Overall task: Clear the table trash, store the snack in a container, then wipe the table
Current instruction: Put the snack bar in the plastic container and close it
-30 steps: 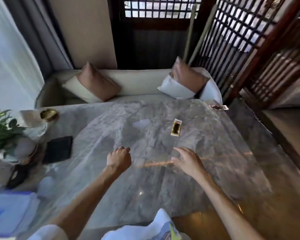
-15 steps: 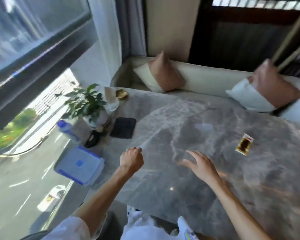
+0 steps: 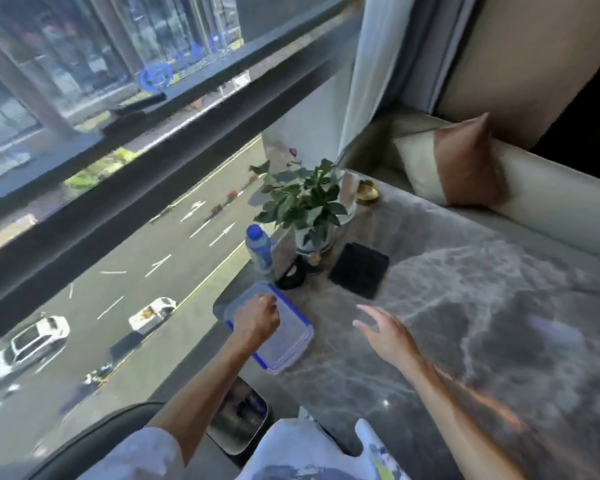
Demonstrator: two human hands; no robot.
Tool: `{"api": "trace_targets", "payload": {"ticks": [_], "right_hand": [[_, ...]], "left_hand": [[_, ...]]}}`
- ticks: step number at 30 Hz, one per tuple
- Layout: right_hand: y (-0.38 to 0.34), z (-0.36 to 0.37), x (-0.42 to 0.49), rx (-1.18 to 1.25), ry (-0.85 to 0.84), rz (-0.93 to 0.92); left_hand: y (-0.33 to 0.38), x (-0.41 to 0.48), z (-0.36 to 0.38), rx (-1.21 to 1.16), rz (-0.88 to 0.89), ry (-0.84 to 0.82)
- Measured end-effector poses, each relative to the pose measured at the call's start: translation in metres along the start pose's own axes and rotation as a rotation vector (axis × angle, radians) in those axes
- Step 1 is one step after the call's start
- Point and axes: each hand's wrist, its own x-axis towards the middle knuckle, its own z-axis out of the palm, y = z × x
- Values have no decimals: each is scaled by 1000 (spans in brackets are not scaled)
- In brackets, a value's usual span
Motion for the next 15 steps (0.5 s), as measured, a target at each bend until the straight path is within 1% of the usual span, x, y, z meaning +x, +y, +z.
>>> {"api": "trace_targets", "payload": {"ticks": [5,7,10,12,15], "right_hand": [[-43,37,39,45,-96,10],[-60,53,54,70,-124,31],[-82,76,73,123,-200,77],[-93,87,83,111,-247,99],[-102,97,92,100,-280,116]], "left_hand": [[-50,4,-6,-244,-244,156],[-65,-2,-1,-320,-327,195],[-82,-7,9,-392,-434,148],[-89,-7,14,-418,-494,105],[-91,-7,21,-452,-540,57]]}}
